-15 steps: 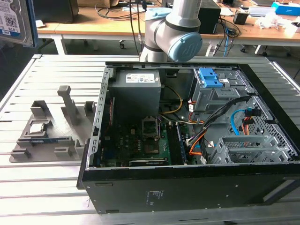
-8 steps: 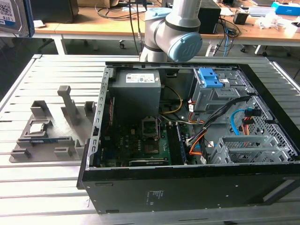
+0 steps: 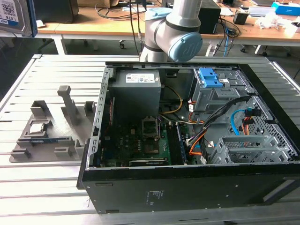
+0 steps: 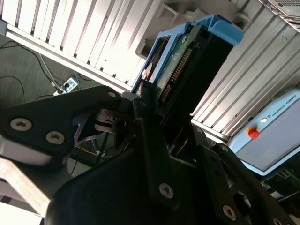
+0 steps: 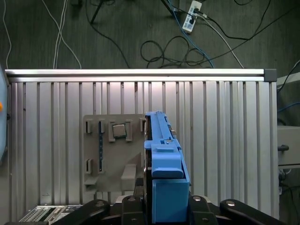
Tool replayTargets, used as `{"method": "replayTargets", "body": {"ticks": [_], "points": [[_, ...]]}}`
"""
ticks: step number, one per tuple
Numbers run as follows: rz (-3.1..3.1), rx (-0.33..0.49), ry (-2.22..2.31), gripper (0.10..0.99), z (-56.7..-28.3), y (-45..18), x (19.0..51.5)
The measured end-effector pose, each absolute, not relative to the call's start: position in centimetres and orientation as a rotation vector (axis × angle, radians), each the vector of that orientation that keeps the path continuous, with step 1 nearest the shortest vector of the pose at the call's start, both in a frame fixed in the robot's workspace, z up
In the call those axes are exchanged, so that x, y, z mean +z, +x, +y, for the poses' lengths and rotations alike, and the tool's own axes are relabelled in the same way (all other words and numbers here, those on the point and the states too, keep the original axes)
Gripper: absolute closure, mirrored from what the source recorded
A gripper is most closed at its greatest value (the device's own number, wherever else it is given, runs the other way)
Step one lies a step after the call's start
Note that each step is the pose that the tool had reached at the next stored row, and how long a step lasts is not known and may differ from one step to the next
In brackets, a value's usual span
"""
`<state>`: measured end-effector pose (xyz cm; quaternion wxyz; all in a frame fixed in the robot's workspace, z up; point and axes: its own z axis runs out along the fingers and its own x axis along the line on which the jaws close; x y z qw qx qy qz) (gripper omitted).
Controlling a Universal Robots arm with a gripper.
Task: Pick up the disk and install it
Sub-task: 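Pick up the disk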
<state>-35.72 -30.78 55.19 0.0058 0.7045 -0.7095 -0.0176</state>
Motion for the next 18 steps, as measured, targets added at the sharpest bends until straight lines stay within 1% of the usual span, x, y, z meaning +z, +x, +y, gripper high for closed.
{"method": "replayTargets", "body": {"ticks": [12, 18], "points": [[-2.221, -0.055, 2.205, 0.722, -30.8, -28.4, 55.2], [-2.221, -0.055, 2.205, 0.722, -30.8, -25.9, 55.2]]}}
